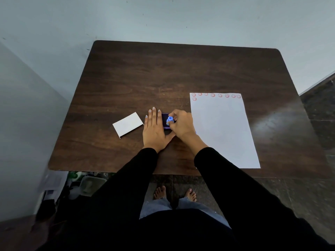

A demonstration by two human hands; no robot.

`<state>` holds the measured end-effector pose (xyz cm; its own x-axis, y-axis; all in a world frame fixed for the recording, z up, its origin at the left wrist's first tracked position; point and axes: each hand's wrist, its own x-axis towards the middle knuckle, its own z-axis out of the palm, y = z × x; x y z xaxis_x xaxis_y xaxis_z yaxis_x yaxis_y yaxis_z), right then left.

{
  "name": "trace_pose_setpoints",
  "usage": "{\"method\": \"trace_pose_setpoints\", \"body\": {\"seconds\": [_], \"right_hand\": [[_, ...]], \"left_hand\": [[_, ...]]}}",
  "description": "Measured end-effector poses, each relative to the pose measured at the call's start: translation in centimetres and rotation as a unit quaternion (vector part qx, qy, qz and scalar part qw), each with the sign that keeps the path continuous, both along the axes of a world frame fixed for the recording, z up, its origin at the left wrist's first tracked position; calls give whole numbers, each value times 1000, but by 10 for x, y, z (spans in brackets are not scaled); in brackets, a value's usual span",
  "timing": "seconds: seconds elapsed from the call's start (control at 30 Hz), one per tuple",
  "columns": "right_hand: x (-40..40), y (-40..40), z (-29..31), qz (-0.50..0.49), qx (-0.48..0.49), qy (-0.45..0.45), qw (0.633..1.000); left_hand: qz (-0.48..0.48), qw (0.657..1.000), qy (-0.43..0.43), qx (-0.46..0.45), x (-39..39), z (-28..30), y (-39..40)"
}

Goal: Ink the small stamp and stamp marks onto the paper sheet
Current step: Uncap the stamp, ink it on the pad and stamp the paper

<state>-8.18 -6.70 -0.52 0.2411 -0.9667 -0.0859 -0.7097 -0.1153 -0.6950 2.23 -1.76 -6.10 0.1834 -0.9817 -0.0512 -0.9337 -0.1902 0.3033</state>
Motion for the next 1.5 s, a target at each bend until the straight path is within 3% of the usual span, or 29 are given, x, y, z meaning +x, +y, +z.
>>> {"method": "trace_pose_setpoints", "body": {"seconds": [0.2,0.53,0.67,0.73,0.8,0.9,0.97,1.07,1.17,1.27,1.4,1.5], "right_hand": [[2,-2,2,-7,-4,25,1000],[1,1,-5,-28,-9,-11,1000],[0,1,-3,-30,-3,-31,999],[-3,-1,2,-94,1,-89,992],[-13,-9,8,-221,59,-240,944],[-37,-25,19,-327,240,-534,742],[-54,-32,20,-323,301,-616,652],[-69,-38,15,-302,334,-685,573],[-76,-45,11,-288,347,-727,517],[-80,-54,6,-283,351,-749,484],[-82,-62,0,-299,357,-748,474],[-82,-68,-4,-319,360,-729,487]], "left_hand": [[0,1000,-2,3,0,-1,-1],[-2,1000,-1,3,1,-1,-1],[2,998,50,-35,1,2,4],[20,994,82,-65,-1,5,4],[50,989,106,-93,-2,10,0],[57,983,123,-125,-1,20,-18],[44,982,132,-125,-2,27,-38],[18,986,141,-83,-7,32,-71],[-17,992,121,-28,-12,30,-103],[-42,995,86,20,-13,26,-133],[-92,994,24,60,-15,20,-157],[-106,992,7,67,-17,16,-164]]}}
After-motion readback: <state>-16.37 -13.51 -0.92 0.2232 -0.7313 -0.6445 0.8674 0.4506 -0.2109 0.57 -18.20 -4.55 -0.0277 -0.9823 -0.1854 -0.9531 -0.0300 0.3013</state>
